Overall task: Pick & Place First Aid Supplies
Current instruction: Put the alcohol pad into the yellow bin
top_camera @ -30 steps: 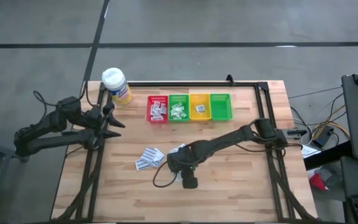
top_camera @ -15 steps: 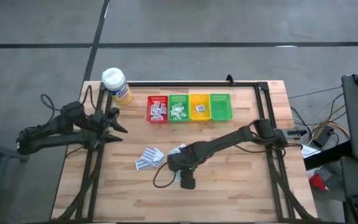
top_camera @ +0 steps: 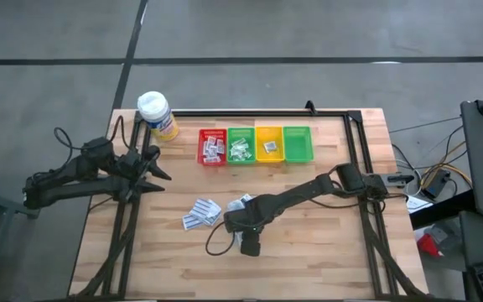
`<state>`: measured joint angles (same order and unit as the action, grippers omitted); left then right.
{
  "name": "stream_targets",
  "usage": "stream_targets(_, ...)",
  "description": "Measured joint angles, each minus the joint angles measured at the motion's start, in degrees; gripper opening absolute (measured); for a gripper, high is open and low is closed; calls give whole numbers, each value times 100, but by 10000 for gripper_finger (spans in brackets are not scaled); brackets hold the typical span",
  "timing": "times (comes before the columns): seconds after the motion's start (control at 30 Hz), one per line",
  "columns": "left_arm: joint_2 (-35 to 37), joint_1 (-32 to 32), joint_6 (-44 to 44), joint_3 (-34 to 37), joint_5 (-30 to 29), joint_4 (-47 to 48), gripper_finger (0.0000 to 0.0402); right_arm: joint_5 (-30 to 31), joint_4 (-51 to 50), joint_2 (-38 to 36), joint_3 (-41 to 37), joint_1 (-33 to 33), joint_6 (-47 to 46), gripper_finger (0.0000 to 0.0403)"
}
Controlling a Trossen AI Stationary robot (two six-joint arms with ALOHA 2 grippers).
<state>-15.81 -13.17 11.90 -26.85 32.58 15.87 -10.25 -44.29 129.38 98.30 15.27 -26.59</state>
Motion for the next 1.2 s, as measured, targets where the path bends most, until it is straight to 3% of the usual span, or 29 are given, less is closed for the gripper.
stream_targets(0.17,0,0,3,0,136,64,175,17,-120,0,4,65,4,93)
stream_targets(0.63,0,0,-4,0,262,60,175,123,-1738,-30,-15,341,66,82)
stream_targets(0.8,0,0,-2,0,272,57,175,165,-1747,-179,-24,338,42,90)
stream_targets(1.2,0,0,-31,0,447,62,175,-55,-1783,-516,15,400,-1199,133)
